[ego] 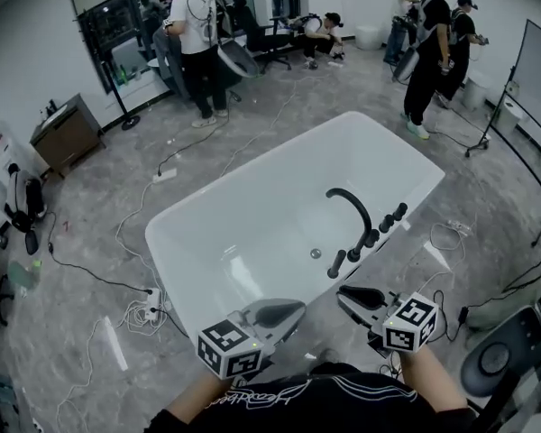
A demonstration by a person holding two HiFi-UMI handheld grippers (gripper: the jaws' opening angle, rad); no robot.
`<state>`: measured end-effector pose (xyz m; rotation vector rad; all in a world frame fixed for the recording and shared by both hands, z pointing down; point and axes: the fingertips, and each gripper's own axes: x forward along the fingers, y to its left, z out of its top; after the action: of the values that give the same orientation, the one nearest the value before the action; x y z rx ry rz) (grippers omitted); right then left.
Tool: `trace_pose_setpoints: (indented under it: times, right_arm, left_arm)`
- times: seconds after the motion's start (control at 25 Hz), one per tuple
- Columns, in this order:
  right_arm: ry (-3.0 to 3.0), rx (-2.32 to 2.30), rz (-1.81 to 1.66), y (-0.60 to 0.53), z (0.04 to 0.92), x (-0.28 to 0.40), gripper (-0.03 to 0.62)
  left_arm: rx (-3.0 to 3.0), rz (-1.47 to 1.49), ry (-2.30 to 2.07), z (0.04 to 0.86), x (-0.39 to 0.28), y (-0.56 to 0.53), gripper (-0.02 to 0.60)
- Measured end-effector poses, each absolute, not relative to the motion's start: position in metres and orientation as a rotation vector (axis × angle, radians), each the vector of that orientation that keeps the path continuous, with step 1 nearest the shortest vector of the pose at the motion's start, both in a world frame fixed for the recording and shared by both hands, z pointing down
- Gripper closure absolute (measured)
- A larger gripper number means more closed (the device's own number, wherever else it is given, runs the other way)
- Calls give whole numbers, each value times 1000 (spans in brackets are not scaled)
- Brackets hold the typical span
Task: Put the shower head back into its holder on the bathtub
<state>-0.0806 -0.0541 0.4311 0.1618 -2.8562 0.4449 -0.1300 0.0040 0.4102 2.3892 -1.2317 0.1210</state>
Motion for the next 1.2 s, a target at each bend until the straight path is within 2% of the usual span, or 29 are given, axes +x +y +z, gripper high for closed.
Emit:
trace_pose_setpoints:
  times: [0.16,0.32,0.52,1.2]
  right_arm:
    - [-2948,67,323,-11,365,-72,557]
    - [-2967,83,291,12,344,-59,570]
    - [-2968,93,307,28,339,-51,577]
    - [-3010,175,372,32,358,-46,580]
  left_arm:
    - [2537,102,-1159,373,-111,21,577]
    - [2638,122,-1107,353,-86,34,577]
    - [2680,126,-1070,342,-68,39,577]
    - [2621,190,-1021,373,-70,44,577]
